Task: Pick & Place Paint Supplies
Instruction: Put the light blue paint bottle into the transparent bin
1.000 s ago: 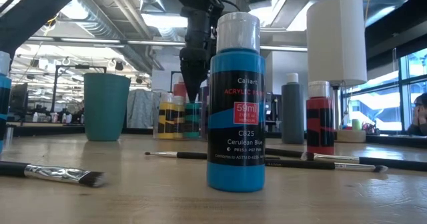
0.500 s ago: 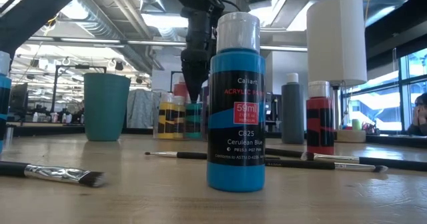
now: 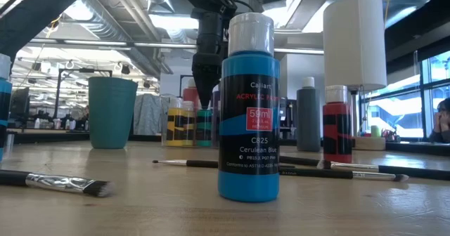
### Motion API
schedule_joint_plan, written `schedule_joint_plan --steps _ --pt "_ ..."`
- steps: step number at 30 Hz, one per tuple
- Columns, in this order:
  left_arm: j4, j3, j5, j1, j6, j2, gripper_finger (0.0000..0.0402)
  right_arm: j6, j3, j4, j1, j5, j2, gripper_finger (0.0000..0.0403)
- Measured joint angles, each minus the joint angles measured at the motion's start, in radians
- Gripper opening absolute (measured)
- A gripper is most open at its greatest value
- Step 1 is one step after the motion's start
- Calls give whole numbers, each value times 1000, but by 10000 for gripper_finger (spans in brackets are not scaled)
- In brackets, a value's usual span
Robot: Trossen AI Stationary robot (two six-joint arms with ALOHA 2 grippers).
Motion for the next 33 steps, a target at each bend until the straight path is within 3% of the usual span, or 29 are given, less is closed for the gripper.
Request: schedule_joint_plan --steps 19,33 --pt "3 -1 -28 -3 -21 1 195 0 0 0 0 0 0 144" --pt "-10 -2 -62 -8 -18 4 192 0 0 -1 0 0 0 144"
